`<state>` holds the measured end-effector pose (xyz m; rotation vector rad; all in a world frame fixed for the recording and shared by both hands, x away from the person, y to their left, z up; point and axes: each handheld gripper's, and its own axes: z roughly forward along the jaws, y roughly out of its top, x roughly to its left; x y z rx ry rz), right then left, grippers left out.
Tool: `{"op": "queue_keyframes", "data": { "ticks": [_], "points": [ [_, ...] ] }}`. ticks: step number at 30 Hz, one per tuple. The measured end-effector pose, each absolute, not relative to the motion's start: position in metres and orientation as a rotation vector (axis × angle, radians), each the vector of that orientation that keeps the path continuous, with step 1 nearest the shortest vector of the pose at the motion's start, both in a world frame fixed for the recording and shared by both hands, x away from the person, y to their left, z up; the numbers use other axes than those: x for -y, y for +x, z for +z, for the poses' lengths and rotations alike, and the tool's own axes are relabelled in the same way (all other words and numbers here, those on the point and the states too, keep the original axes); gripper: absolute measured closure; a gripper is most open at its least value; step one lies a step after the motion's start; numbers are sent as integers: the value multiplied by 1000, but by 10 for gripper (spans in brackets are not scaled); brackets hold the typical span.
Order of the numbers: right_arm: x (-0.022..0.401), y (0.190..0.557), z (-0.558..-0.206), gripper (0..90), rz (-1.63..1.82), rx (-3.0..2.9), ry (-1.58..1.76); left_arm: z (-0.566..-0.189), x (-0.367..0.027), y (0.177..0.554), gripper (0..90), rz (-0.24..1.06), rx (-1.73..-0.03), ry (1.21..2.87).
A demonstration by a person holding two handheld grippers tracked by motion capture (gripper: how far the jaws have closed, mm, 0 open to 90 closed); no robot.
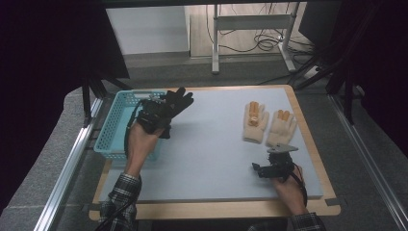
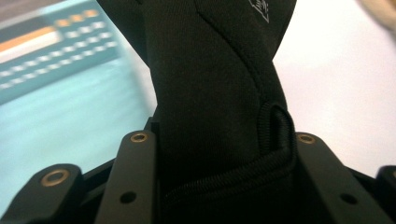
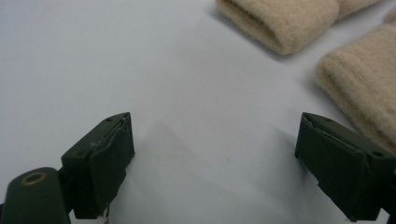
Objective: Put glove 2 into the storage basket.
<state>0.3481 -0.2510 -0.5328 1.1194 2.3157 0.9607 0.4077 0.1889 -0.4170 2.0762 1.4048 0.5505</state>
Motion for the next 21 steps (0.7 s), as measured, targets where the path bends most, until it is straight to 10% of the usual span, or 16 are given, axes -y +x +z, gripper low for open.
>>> {"op": "queue_keyframes", "data": {
  "ticks": [21],
  "points": [
    [251,348,-533,112,961,-2315,1120,-471,-297,445,590,536,-1848,2043]
  ]
}}
